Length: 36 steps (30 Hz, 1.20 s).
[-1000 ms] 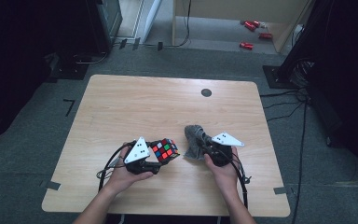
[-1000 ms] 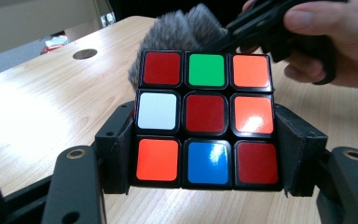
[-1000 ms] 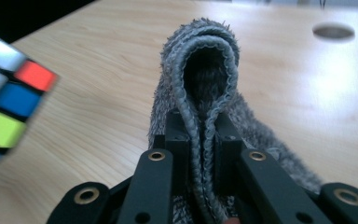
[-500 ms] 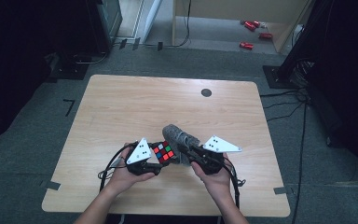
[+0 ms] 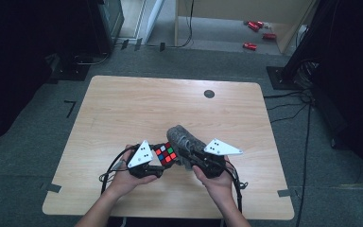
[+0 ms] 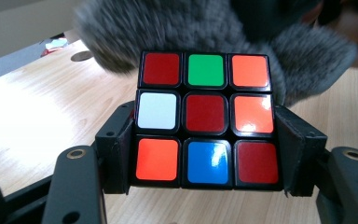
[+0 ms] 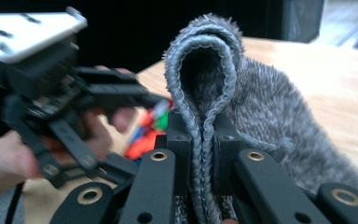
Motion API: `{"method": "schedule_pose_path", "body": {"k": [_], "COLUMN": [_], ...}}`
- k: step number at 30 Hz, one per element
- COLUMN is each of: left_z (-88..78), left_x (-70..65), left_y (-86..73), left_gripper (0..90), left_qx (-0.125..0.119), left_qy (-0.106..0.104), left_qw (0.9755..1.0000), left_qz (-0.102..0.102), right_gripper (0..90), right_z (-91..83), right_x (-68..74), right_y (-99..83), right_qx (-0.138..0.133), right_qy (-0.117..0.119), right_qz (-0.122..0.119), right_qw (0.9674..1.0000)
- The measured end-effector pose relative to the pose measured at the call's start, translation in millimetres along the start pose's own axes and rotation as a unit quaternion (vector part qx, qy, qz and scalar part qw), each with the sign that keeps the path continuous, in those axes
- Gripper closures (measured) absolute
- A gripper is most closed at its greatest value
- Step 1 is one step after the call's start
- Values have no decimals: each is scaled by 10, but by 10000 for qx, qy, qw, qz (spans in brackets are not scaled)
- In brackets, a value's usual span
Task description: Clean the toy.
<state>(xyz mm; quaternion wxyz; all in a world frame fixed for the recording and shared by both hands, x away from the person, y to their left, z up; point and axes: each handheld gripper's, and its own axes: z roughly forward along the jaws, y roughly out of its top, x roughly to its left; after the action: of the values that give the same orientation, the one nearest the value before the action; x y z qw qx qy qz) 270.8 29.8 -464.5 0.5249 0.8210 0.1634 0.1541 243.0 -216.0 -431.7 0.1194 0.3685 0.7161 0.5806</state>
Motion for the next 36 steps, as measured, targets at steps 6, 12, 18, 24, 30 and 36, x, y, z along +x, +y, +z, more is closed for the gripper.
{"method": "schedule_pose_path", "body": {"k": [6, 12, 18, 24, 30, 36], "left_z": [-58, -69, -26, -94, -53, -90], "left_x": [-19, 38, -37, 7, -24, -35], "left_y": [48, 31, 45, 77, 62, 95], "left_gripper": [350, 350, 351, 350, 351, 350], "left_qx": [-234, -160, -87, -270, -140, -288], "left_qy": [-22, 36, -5, -39, 11, -57], "left_qw": [9997, 9999, 9999, 9996, 9998, 9995], "left_qz": [39, -46, 109, 15, 127, 114], "right_gripper": [830, 831, 829, 830, 828, 828], "right_z": [19, 36, 14, 19, -9, -21], "right_x": [-98, -122, 45, -125, -3, -62], "right_y": [-65, -101, 8, -92, -8, -17], "right_qx": [72, 177, 22, 96, -43, -116], "right_qy": [-219, -90, 106, 18, 324, 331], "right_qz": [83, 201, -58, 320, 260, 434], "right_qw": [9997, 9996, 9999, 9994, 9991, 9984]}}
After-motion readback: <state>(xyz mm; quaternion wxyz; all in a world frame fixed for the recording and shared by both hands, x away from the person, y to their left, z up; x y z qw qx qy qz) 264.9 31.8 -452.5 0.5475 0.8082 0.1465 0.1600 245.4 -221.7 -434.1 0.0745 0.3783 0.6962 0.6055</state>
